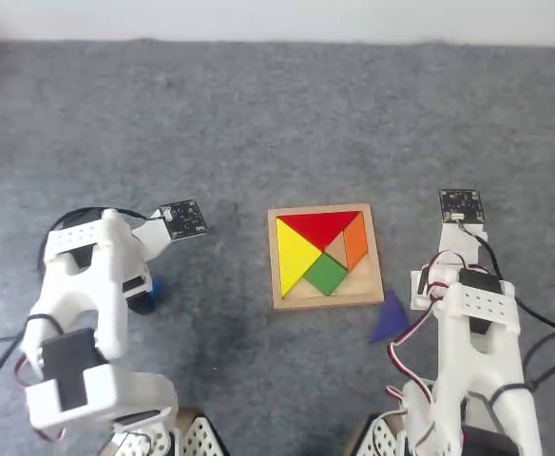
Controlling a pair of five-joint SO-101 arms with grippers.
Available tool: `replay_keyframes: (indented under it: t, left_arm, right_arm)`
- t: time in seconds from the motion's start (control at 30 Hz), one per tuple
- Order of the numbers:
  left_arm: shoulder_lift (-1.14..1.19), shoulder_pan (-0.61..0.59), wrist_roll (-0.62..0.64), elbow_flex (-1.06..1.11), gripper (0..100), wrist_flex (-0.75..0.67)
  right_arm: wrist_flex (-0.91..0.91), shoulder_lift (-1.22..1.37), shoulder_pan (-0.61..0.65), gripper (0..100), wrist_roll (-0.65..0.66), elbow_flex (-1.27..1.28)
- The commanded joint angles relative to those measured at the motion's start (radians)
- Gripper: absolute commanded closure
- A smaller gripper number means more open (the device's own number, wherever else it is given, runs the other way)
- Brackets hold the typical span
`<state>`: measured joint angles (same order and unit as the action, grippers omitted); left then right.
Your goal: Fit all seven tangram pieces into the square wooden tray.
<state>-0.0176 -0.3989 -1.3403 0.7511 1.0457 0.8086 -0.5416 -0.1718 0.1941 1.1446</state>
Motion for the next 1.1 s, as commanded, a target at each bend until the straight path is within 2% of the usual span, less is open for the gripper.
replay_keyframes:
  t: [0.0, 0.13, 0.37, 0.6, 0.73, 0.9, 1.07]
  left_arm:
    - [0.002, 0.017, 0.02, -0.01, 79, -0.015]
    - [0.002, 0.017, 0.018, 0.004, 79, -0.015]
    - [0.002, 0.017, 0.02, 0.005, 85, -0.005]
    - [-0.011, 0.021, 0.023, -0.005, 87, 0.061]
    - [-0.011, 0.031, 0.1, -0.05, 87, 0.071]
    - [-0.011, 0.057, 0.161, -0.168, 87, 0.187]
    - [-0.011, 0.117, 0.351, -0.251, 87, 0.19]
  right_arm:
    - [-0.013, 0.002, -0.01, 63.8, -0.009, -0.006]
    - [-0.012, 0.002, -0.01, 63.8, -0.009, -0.006]
    - [-0.01, 0.002, -0.01, 63.8, -0.009, -0.006]
    - [-0.005, 0.002, -0.01, 63.8, -0.011, -0.006]
    - [-0.005, 0.002, -0.01, 63.8, -0.011, -0.006]
    - [-0.004, 0.002, -0.01, 63.8, -0.011, -0.006]
    - [-0.002, 0.001, -0.01, 63.8, -0.011, -0.006]
